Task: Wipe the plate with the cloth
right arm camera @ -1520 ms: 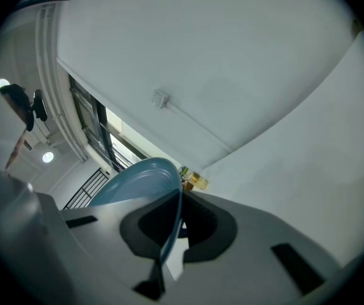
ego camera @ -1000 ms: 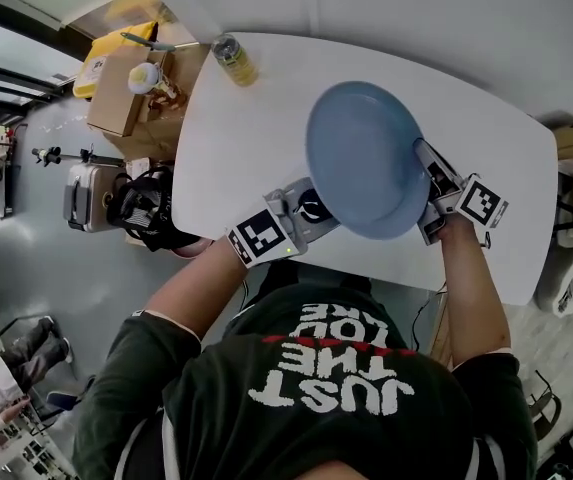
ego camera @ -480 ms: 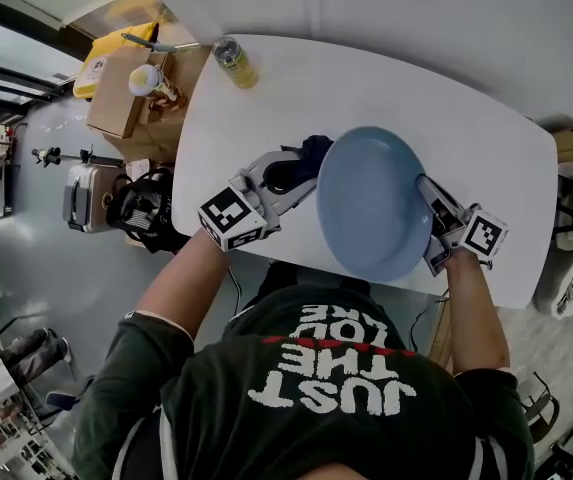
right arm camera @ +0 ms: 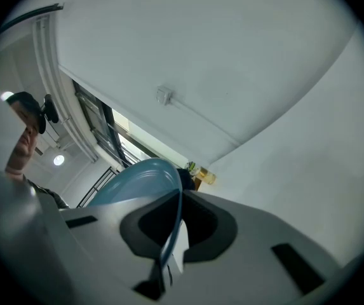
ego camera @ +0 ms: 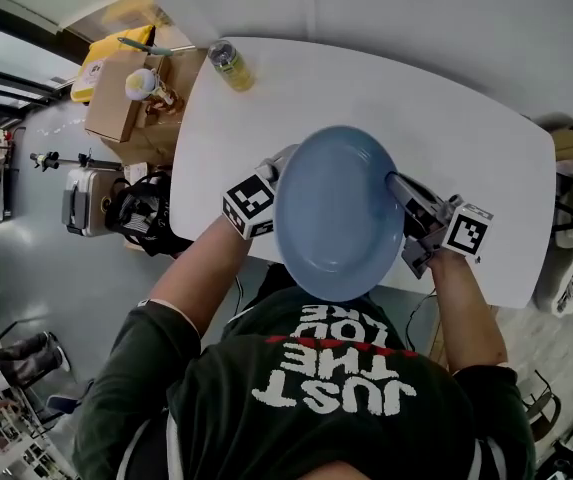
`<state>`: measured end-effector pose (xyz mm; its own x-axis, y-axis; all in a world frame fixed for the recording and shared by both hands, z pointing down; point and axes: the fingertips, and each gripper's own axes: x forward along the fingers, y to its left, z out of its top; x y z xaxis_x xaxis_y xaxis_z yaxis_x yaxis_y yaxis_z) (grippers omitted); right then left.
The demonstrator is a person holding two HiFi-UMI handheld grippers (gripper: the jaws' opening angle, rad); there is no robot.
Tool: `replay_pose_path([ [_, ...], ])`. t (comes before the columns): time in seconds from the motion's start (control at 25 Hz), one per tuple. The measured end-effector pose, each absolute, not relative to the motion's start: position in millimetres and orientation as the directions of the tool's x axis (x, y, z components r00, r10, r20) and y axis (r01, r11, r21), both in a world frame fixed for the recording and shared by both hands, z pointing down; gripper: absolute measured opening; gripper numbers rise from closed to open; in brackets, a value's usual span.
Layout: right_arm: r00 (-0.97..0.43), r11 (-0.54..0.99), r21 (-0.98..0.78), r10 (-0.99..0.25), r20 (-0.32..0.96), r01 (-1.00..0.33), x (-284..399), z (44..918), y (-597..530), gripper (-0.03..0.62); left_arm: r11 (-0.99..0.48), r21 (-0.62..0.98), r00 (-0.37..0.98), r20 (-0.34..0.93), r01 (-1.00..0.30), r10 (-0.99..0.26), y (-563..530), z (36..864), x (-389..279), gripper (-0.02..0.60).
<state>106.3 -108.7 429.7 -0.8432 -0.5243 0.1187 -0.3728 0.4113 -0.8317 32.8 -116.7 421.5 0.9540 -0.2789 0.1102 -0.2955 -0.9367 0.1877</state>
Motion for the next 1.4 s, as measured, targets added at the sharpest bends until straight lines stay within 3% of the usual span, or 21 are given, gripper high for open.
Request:
replay_pose_path([
  [0.4, -0.768, 0.384, -0.807, -0.628, 0.128, -0.448, 123.9, 429.5, -152.5, 0.011, -0.966, 0.232, 0.987, 0.136, -0.118, -0.088, -45.3, 444.1, 75.9, 0.067],
  [0.6, -0.701, 0.313, -0.801, -0.690, 0.177, -0.511, 152.3, 451.4, -164.2, 0.011, -0.959, 0.264, 0.991, 0.114, -0.103, -0.076, -29.1, 438.7, 67.9, 0.067],
  [0.84, -0.640, 0.201, -0.801, -0.720, 0.269, -0.564, 182.2, 490.3, -157.9, 0.011, -0.926, 0.320, 0.978, 0.110, -0.202, -0.175, -47.9, 436.0, 21.7, 0.067],
  [1.04, -0.627, 0.202, -0.787, -0.728, 0.277, -0.583, 200.4, 492.9, -153.5, 0.011, -0.879, 0.341, 0.943, 0.107, -0.332, -0.315, -75.0, 432.0, -21.7, 0.067],
  [1.24, -0.595, 0.158, -0.777, -0.739, 0.316, -0.609, 209.9, 507.1, -153.9, 0.011, -0.782, 0.333, 0.850, 0.179, -0.527, -0.496, -115.4, 450.2, -76.4, 0.067],
  [1.4, -0.580, 0.164, -0.730, -0.730, 0.363, -0.663, 210.4, 523.8, -158.4, 0.011, -0.732, 0.341, 0.808, 0.220, -0.589, -0.547, -125.1, 462.4, -97.7, 0.067],
])
